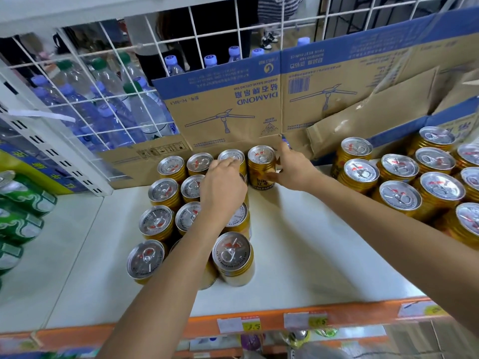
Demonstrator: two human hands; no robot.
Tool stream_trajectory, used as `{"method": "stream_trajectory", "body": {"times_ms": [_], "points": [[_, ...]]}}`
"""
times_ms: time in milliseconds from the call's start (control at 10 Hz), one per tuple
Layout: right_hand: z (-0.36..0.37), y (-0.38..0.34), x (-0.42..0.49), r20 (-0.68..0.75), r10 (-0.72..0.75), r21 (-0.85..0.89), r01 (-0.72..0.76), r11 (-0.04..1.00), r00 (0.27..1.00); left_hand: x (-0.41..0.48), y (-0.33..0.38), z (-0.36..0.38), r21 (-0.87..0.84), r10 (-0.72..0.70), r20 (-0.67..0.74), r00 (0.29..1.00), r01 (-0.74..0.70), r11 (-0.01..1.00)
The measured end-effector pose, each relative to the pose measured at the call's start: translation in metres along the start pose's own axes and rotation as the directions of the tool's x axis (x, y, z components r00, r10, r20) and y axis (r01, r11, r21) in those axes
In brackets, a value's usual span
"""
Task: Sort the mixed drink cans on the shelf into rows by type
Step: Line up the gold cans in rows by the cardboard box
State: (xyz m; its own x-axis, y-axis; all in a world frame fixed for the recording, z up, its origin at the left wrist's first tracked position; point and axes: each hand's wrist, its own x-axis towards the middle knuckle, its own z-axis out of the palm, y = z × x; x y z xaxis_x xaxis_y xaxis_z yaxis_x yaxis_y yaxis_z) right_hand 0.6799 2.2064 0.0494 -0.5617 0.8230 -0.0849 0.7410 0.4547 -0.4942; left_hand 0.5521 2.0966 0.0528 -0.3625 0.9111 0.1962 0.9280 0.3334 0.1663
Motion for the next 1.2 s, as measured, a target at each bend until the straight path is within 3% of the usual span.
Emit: {"method": "stream_trajectory", "body": {"times_ms": [200, 500, 1000, 1200], "points": [[0.003, -0.003, 0.004, -0.061, -0.068, -0.007, 0.068, 0.998, 0.996, -0.002, 0.003, -0.003, 0.019, 0.006, 0.011, 1.0, -0.006, 1.0], [-0.004, 0.001, 0.003, -0.017, -0.167, -0.034, 0.166, 0.985, 0.986, -0.002, 0.003, -0.002, -0.003, -0.007, 0.002, 1.0, 0.007, 1.0], [-0.005, -0.005, -0.001, 0.0, -0.158, -0.011, 0.158, 0.987, 0.987, -0.004, 0.004, -0.007, -0.005, 0.003, -0.011, 1.0, -0.003, 1.0], [-0.038, 0.005, -0.024, 0.083, -0.194, -0.103, 0.202, 0.974, 0.978, -0.004, 0.003, -0.007, -0.03, 0.01, -0.013, 1.0, -0.011, 1.0]]}}
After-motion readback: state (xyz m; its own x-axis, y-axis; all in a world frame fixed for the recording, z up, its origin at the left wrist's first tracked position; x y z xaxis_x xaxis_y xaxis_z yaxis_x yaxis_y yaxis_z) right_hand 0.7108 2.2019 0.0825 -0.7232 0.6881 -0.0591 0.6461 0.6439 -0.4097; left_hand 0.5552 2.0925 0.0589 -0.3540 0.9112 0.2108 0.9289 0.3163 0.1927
